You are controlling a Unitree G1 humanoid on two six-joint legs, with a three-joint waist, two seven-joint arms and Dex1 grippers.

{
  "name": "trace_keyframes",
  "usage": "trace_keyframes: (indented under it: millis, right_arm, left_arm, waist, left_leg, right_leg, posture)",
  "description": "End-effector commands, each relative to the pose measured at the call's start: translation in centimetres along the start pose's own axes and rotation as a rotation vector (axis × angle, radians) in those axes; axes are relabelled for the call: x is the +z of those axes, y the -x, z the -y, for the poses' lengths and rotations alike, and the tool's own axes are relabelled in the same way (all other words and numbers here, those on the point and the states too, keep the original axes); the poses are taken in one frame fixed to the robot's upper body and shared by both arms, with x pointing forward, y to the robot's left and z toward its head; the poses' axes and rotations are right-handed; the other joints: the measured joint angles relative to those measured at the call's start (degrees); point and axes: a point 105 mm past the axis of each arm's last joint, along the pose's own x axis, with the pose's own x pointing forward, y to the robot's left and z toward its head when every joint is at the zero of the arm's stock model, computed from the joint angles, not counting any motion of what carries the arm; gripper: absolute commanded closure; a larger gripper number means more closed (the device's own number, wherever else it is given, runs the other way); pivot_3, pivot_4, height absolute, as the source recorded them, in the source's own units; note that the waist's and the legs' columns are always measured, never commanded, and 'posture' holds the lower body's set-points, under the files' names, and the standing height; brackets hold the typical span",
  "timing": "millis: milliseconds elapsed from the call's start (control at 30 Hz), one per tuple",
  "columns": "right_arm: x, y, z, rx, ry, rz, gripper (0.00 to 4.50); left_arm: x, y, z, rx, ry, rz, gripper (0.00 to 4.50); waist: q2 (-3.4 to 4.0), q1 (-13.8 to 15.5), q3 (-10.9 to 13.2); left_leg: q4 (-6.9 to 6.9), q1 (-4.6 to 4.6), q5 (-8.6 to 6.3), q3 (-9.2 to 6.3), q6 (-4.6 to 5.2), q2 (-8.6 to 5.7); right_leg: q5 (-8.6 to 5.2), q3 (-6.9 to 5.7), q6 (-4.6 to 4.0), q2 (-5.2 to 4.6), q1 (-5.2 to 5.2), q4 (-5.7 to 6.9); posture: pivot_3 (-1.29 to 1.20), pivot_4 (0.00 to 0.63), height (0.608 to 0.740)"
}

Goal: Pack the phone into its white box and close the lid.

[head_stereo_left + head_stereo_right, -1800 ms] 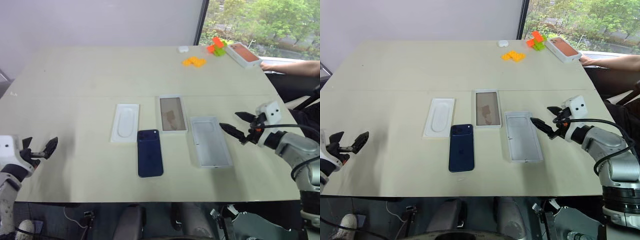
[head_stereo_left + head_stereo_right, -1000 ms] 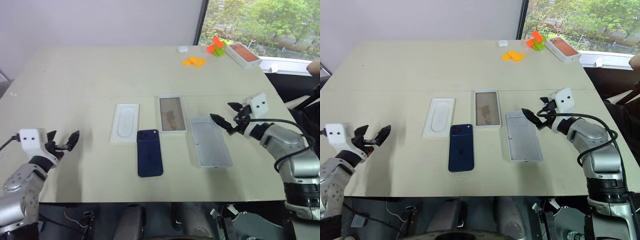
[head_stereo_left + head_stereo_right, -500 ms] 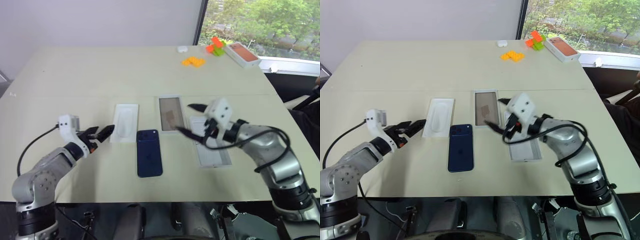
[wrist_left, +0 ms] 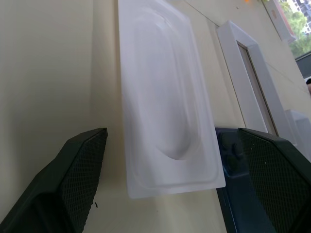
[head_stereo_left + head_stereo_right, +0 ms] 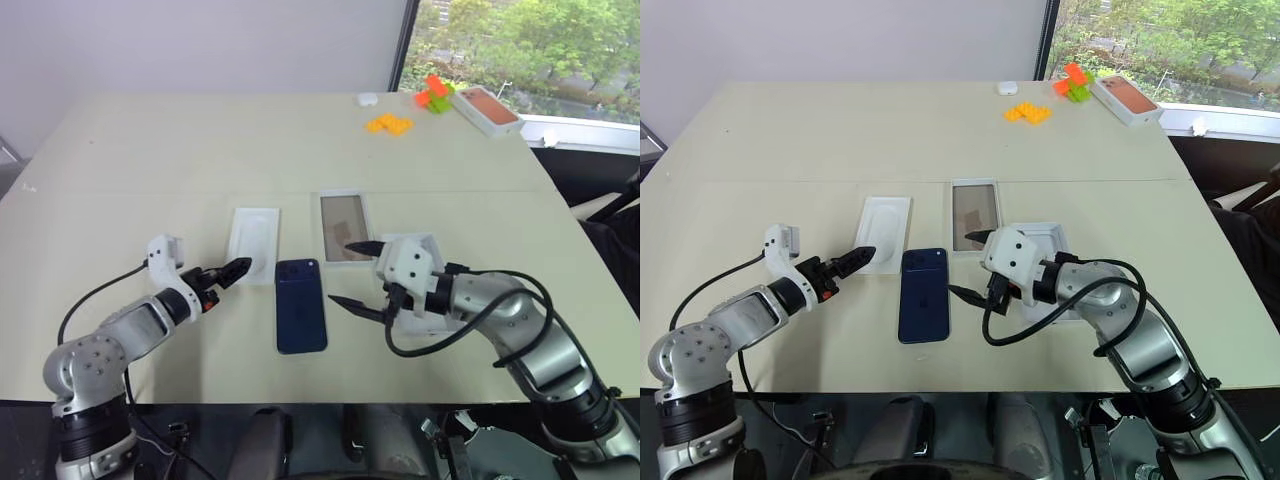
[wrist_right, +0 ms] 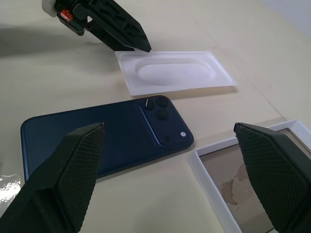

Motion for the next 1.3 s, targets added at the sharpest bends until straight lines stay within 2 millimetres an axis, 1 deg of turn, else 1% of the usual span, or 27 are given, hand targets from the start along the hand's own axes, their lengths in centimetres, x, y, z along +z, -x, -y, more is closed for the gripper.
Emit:
trace_keyframes:
  millis: [33,100,167,200,233,267,433,633,800,933,1033,1100,1167,1200,1267,1300]
  right_arm:
    - [1.2,0.1,-0.2,0.006,0.047,0.039,0.04]
    - [1.3,0.1,-0.2,0.007,0.05,0.04,0.04]
    - [1.3,0.1,-0.3,0.01,0.051,0.04,0.0]
    - [1.3,0.1,-0.4,0.011,0.052,0.041,0.0]
    - [1.3,0.1,-0.4,0.012,0.052,0.042,0.0]
    - [1.3,0.1,-0.4,0.012,0.053,0.041,0.0]
    - [1.2,0.0,-0.5,0.019,0.061,0.037,0.0]
    - [1.3,-0.1,-0.5,0.022,0.06,0.04,0.0]
    - [1.3,-0.3,-0.4,0.025,0.064,0.042,0.0]
    - [1.5,-0.1,0.1,0.016,0.077,0.04,0.0]
    - [1.7,0.2,0.9,-0.008,0.092,0.038,0.0]
    - [1.7,0.3,1.4,-0.022,0.097,0.034,0.0]
    - [1.6,0.5,1.8,-0.037,0.1,0.026,0.0]
    - [1.5,0.6,2.0,-0.043,0.101,0.023,0.0]
    - [1.3,0.9,2.6,-0.066,0.108,0.009,0.0]
    - [1.2,1.0,2.8,-0.073,0.11,0.005,0.0]
  left_arm:
    - [-1.0,-0.1,0.1,-0.004,0.036,-0.043,0.0]
    - [-1.1,-0.1,-0.1,0.008,0.06,-0.037,0.0]
    - [-0.8,-0.1,-0.2,0.012,0.086,-0.016,0.52]
    - [-0.7,-0.1,-0.3,0.013,0.093,-0.007,0.87]
    - [-0.6,-0.1,-0.3,0.014,0.098,0.002,1.4]
    - [-0.4,-0.1,-0.3,0.016,0.103,0.01,1.82]
    - [0.2,0.3,0.0,-0.019,0.141,0.06,4.48]
    - [1.2,1.3,0.0,-0.05,0.214,0.149,4.48]
    - [2.1,1.5,-0.2,-0.052,0.269,0.206,4.48]
    - [3.3,1.1,1.7,-0.116,0.238,0.233,4.48]
    - [3.9,0.2,4.7,-0.218,0.24,0.23,4.48]
    - [3.7,-0.7,7.0,-0.281,0.244,0.205,4.48]
    - [2.9,-1.7,8.7,-0.303,0.218,0.153,4.48]
    - [2.6,-2.0,9.2,-0.302,0.206,0.134,4.48]
    - [1.8,-3.7,10.0,-0.251,0.193,0.098,4.48]
    - [1.6,-4.2,10.2,-0.23,0.188,0.091,4.48]
  waist:
    - [0.0,0.03,0.0]
    - [0.01,0.01,-0.01]
    - [0.01,0.02,-0.01]
    - [0.01,0.02,-0.01]
    - [0.01,0.03,-0.01]
    - [0.01,0.03,-0.01]
    - [-0.01,0.03,0.0]
    - [-0.02,-0.05,-0.01]
    - [-0.02,0.02,0.0]
    - [-0.03,0.16,0.0]
    - [-0.03,0.3,0.0]
    - [-0.05,0.49,0.0]
    - [-0.05,0.88,-0.01]
    - [-0.05,1.0,-0.01]
    - [-0.05,1.13,-0.01]
    - [-0.05,1.25,0.0]
  left_leg:
    - [0.0,0.0,0.0,0.0,0.0,0.0]
    - [0.0,0.01,0.0,0.0,0.0,0.0]
    - [0.0,0.01,0.0,0.0,0.0,-0.01]
    - [0.0,0.02,0.0,0.0,0.0,-0.01]
    - [0.0,0.01,0.0,0.0,-0.01,-0.01]
    - [0.0,0.01,0.01,-0.01,-0.01,-0.01]
    - [0.0,-0.02,0.01,-0.03,-0.02,-0.01]
    - [0.0,-0.01,0.02,-0.05,-0.03,-0.01]
    - [0.0,-0.01,0.03,-0.08,-0.05,0.01]
    - [0.01,-0.03,0.04,-0.08,-0.07,-0.03]
    - [0.02,-0.03,0.05,-0.09,-0.08,-0.07]
    - [0.02,-0.04,0.05,-0.08,-0.09,-0.08]
    - [0.02,-0.04,0.05,-0.09,-0.09,-0.11]
    - [0.01,-0.04,0.05,-0.09,-0.09,-0.11]
    - [0.0,-0.03,0.05,-0.09,-0.09,-0.11]
    - [0.0,-0.04,0.05,-0.09,-0.09,-0.11]
  right_leg:
    - [0.0,0.0,0.0,0.0,0.0,0.0]
    - [0.0,0.0,0.0,0.0,0.01,0.0]
    - [0.0,0.0,0.0,0.0,0.01,0.0]
    - [0.0,0.0,0.0,0.0,0.02,0.0]
    - [0.0,0.0,0.0,0.0,0.02,0.0]
    - [0.0,0.0,0.0,0.0,0.02,0.0]
    - [0.0,0.0,0.0,0.0,0.0,-0.01]
    - [-0.01,0.01,-0.02,-0.05,0.01,-0.01]
    - [-0.01,0.01,-0.02,-0.04,0.0,-0.01]
    - [-0.02,0.01,-0.03,0.0,0.01,-0.02]
    - [-0.01,0.01,-0.03,-0.02,0.02,-0.01]
    - [-0.01,0.01,-0.03,-0.04,0.02,-0.03]
    - [0.0,0.02,-0.02,-0.06,0.03,-0.05]
    - [0.0,0.02,-0.02,-0.05,0.04,-0.06]
    - [0.0,0.03,-0.01,-0.04,0.03,-0.06]
    - [0.0,0.03,-0.01,-0.04,0.03,-0.06]
  posture:
    - [0.0,0.15,0.74]
    - [0.0,0.15,0.74]
    - [0.0,0.15,0.74]
    - [0.0,0.15,0.74]
    - [0.0,0.15,0.74]
    - [0.0,0.15,0.74]
    - [0.0,0.15,0.74]
    - [0.0,0.15,0.74]
    - [0.0,0.15,0.74]
    - [0.0,0.15,0.74]
    - [0.0,0.15,0.74]
    - [0.0,0.15,0.74]
    - [0.0,0.15,0.74]
    - [0.0,0.15,0.74]
    - [0.0,0.15,0.74]
    - [0.0,0.15,0.74]
